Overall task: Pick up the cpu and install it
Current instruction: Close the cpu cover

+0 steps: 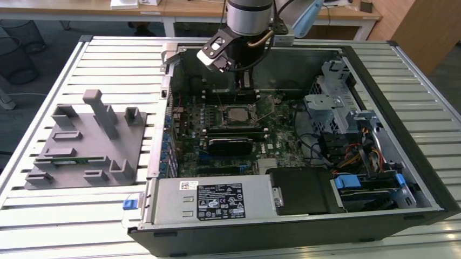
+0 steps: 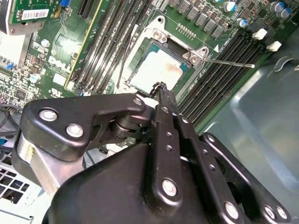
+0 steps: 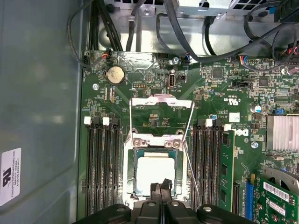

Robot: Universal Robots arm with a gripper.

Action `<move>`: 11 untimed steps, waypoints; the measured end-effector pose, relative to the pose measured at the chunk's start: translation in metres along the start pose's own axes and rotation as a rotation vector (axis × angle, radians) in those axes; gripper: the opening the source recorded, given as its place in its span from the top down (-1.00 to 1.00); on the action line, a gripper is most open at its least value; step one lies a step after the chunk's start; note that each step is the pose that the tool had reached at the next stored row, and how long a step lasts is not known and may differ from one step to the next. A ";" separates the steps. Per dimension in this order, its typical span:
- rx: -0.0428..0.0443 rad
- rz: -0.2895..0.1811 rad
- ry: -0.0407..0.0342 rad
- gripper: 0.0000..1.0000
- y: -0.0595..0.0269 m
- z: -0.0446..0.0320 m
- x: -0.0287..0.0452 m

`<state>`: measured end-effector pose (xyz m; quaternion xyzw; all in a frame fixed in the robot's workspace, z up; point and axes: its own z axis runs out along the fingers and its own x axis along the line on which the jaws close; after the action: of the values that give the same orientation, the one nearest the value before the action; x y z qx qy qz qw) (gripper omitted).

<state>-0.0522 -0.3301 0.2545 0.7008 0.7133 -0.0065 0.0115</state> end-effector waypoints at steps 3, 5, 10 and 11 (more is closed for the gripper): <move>0.0000 -0.001 0.0002 0.79 -0.0001 0.0000 0.0000; -0.0002 -0.008 0.0003 0.79 -0.0019 0.0000 0.0000; -0.0003 -0.018 0.0004 0.79 -0.0043 -0.0006 0.0000; 0.0000 -0.018 0.0005 0.79 -0.0043 -0.0017 0.0000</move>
<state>-0.0565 -0.3302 0.2562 0.6943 0.7196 -0.0064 0.0112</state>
